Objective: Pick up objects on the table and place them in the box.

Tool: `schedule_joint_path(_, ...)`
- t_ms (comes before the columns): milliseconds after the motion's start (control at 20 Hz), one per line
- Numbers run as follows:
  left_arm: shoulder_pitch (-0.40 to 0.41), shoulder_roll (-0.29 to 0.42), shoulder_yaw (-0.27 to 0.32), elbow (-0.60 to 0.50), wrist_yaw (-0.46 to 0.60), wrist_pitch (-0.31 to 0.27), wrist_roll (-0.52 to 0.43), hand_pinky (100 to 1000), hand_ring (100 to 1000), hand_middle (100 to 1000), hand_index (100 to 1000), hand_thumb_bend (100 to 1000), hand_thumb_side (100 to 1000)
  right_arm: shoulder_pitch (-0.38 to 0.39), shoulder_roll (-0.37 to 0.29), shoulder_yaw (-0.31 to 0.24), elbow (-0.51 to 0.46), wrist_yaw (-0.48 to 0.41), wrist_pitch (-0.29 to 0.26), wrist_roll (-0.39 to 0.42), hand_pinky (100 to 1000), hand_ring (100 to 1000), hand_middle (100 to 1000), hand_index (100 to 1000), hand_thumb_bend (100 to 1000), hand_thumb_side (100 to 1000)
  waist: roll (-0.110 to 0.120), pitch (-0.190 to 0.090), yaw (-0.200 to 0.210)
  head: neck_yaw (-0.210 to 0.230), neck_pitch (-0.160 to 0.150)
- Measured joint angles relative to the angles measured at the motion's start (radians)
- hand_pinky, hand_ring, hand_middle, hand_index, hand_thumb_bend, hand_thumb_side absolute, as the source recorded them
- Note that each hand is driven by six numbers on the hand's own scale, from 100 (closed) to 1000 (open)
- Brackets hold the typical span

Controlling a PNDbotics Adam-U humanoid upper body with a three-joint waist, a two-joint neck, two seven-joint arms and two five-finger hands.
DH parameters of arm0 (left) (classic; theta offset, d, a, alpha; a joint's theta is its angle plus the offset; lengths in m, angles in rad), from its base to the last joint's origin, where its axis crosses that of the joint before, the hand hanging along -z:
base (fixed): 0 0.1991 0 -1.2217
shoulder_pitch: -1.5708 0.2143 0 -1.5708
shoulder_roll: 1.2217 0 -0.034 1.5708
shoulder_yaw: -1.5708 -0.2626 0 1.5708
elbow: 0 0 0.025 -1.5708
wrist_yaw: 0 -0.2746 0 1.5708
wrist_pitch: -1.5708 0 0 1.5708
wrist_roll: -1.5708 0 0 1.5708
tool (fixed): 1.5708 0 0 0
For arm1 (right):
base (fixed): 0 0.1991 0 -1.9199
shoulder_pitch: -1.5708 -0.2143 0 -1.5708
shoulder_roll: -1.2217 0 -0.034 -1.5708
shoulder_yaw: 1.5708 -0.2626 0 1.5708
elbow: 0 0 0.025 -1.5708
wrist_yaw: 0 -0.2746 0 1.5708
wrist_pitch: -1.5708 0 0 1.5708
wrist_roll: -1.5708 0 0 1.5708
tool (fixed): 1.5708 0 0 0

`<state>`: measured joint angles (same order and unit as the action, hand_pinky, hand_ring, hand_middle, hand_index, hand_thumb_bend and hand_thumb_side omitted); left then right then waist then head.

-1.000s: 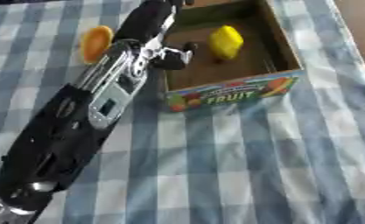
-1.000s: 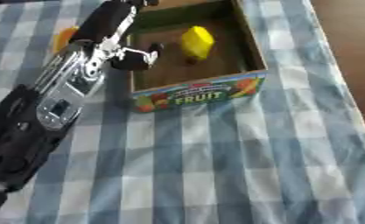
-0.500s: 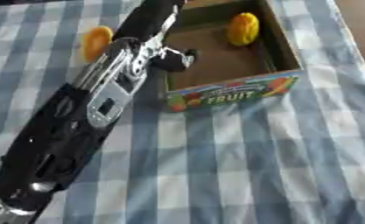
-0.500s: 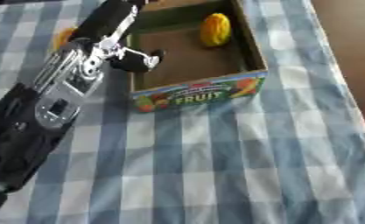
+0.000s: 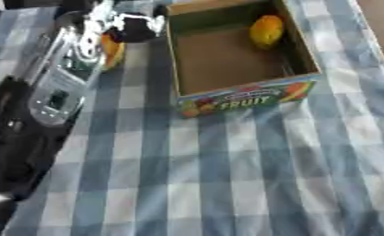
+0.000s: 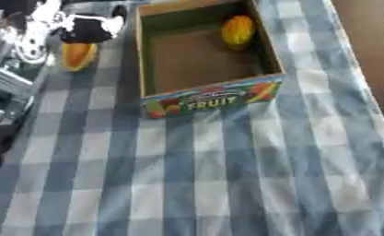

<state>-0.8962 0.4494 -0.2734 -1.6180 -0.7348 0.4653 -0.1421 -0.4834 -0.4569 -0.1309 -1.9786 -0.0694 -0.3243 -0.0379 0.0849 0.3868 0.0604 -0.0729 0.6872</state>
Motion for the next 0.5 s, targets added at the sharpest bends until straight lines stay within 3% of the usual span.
schedule_joint_path(200,0.059,0.088,0.037,-0.006,0.051,0.008,-0.055,892,971,896,927,423,100,0.006,-0.007,-0.004,0.0,0.006,0.003,-0.004,835,940,732,806,100,550,0.0,0.0,0.006,-0.013,0.006)
schedule_joint_path(500,0.069,0.133,0.05,0.064,0.145,-0.035,-0.146,905,985,912,941,497,214,0.009,-0.008,-0.004,0.0,0.008,0.005,-0.005,835,940,731,805,100,553,0.0,0.0,0.006,-0.013,0.006)
